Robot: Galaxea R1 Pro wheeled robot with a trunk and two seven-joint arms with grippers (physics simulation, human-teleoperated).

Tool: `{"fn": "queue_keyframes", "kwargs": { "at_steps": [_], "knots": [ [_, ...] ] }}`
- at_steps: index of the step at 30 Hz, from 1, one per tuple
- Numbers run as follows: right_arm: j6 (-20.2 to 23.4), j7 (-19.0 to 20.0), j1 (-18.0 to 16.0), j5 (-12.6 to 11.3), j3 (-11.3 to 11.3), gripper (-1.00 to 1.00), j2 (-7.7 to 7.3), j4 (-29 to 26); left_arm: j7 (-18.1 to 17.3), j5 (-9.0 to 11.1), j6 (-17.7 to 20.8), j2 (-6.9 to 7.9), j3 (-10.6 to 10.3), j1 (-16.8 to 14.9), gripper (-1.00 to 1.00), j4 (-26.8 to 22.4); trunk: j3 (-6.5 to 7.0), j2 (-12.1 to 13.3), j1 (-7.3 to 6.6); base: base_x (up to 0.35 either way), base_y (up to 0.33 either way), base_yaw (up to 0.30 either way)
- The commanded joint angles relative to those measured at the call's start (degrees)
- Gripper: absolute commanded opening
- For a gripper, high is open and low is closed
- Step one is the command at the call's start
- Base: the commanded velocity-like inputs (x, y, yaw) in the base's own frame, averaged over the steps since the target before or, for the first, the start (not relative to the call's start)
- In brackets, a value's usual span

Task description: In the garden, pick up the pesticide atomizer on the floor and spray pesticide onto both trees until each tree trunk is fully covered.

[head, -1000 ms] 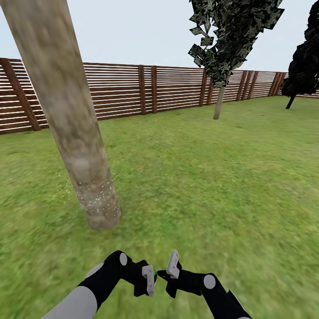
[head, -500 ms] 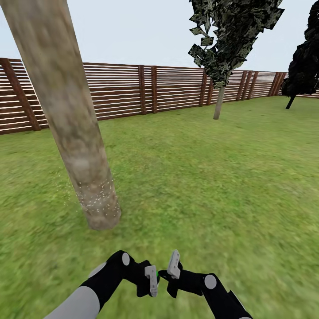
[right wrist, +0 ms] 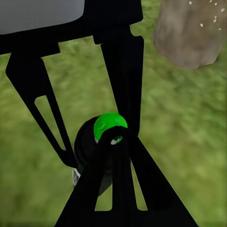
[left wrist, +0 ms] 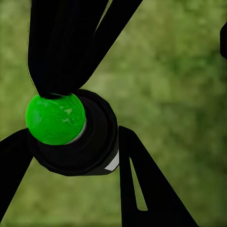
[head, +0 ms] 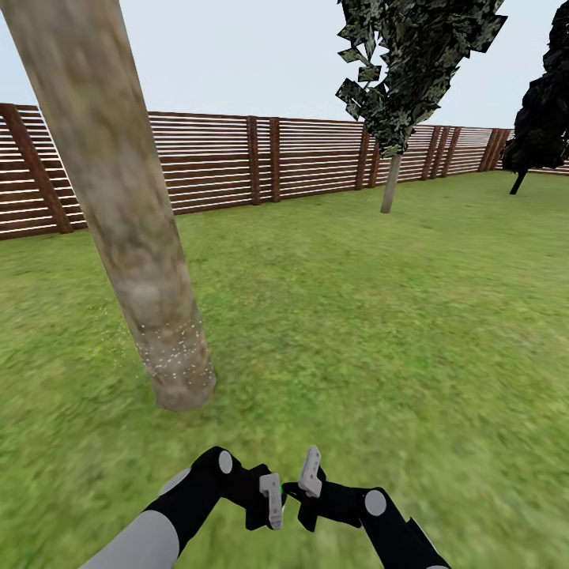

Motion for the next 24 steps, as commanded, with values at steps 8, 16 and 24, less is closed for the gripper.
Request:
{"fn": "queue_keyframes", "kwargs": {
  "at_steps": [8,16,24],
  "knots": [
    [-0.1,0.0,0.0,0.2,0.0,-1.0,-0.14,0.1,-0.8,0.0,-0.6,-0.08,0.0,0.0,-1.0,0.0,0.0,0.0,0.0,0.0,0.0,0.0],
    [-0.1,0.0,0.0,0.1,0.0,-1.0,-0.15,0.2,-2.6,0.1,-0.4,-0.4,0.0,-0.1,-1.0,0.0,0.0,0.0,0.0,0.0,0.0,0.0],
    [-0.1,0.0,0.0,0.1,0.0,-1.0,-0.15,0.1,-2.6,0.1,-0.4,-0.23,0.4,-0.1,-1.0,-1.3,0.0,0.0,0.0,0.0,0.0,0.0]
  ]
}}
